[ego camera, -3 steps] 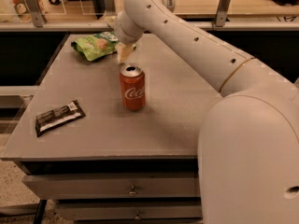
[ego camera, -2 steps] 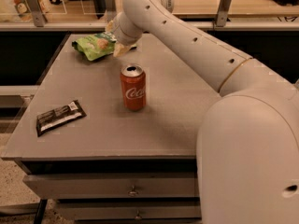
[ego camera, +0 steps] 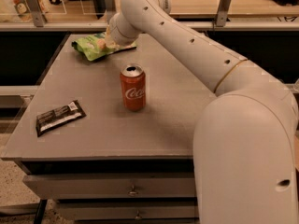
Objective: Move green rice chip bag near coke can
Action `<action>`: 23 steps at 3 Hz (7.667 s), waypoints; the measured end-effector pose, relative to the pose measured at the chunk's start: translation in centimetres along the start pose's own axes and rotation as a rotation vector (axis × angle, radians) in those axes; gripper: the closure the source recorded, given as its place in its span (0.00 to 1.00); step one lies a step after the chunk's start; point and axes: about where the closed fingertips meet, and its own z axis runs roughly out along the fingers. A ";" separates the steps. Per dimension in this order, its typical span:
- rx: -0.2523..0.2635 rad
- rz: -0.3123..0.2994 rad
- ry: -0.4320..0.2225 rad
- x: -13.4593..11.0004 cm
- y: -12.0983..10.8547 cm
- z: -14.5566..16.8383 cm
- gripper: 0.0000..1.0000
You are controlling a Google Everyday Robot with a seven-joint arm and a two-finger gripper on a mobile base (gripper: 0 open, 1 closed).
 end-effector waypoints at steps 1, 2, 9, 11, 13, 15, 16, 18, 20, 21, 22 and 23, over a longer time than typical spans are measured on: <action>0.005 0.001 -0.013 -0.4 0.0 0.3 0.60; 0.011 0.002 -0.023 -0.7 0.1 0.4 0.26; 0.013 -0.002 -0.064 -2.4 0.0 2.2 0.29; 0.016 0.002 -0.073 -2.7 -0.6 3.1 0.68; 0.006 -0.002 -0.065 -2.6 -0.7 3.3 0.92; 0.001 0.029 -0.026 -0.3 -0.1 1.6 1.00; 0.003 0.063 -0.005 1.4 1.0 -0.1 1.00; -0.020 0.106 -0.007 3.0 4.7 -3.2 1.00; -0.063 0.069 -0.057 0.3 8.2 -7.4 1.00; -0.086 0.067 -0.061 -0.4 10.1 -9.8 1.00; -0.094 0.074 -0.056 -0.3 11.4 -11.4 1.00; -0.094 0.087 -0.048 0.5 12.1 -12.5 1.00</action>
Offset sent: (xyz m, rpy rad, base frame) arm -0.0017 0.0047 0.0043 0.0279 -0.0103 0.0090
